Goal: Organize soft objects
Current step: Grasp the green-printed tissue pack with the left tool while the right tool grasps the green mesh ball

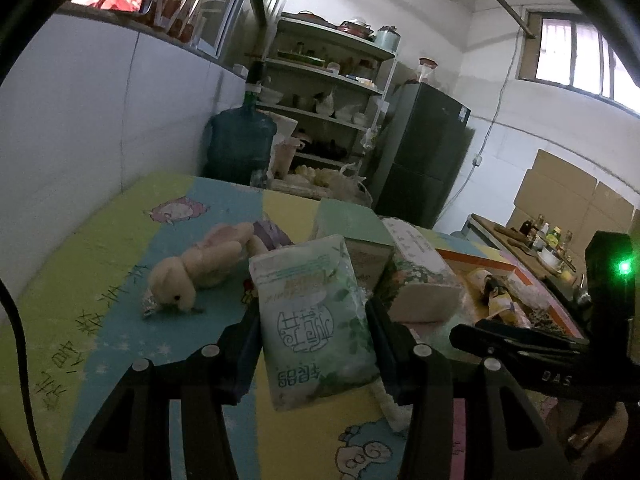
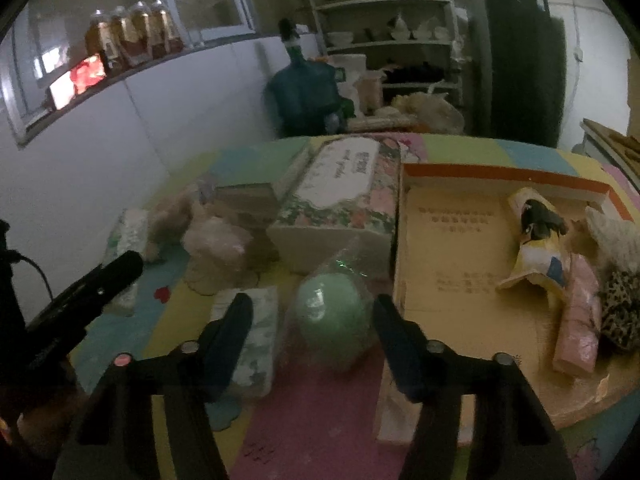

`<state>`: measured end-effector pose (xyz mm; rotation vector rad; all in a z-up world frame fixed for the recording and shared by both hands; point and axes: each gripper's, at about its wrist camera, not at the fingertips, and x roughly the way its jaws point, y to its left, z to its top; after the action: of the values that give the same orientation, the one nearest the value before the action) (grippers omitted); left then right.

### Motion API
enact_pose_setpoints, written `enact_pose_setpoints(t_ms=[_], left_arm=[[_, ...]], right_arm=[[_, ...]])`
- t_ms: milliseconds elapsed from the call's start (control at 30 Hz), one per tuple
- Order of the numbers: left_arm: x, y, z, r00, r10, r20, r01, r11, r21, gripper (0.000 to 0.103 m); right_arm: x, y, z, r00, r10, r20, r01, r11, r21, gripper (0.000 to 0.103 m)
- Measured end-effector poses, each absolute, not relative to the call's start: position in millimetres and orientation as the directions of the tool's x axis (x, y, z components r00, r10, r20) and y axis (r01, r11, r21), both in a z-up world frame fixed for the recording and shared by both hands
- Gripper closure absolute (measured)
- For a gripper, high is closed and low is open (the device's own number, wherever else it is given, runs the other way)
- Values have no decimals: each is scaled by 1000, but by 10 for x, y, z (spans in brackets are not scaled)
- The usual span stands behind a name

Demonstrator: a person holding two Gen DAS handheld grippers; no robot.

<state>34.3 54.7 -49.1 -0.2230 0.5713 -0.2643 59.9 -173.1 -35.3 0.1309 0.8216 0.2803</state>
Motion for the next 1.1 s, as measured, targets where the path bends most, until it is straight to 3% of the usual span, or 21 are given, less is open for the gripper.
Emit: enact_pose_setpoints(t_ms=[67,500,567,1100], left_arm=[[371,567,-509,807,-306,-505,183,943,-279,52],[445,625,-559,805,-309,-506,186,942,-279,52],[482,641,-571,802,-314,-509,188,940,-284,52],[472,621,-559,809,-316,-497,200,941,-273,52]], right_arm=[[631,-1710,-381,642,285,-712,-192,959,211,50],[791,-1472,-510,623,193,-758,-208,975,77,51],[786,-1465,-519,629,182,-756,-200,977,69,57],[598,-1628,-311,679,277,-680,-197,961,195,60]])
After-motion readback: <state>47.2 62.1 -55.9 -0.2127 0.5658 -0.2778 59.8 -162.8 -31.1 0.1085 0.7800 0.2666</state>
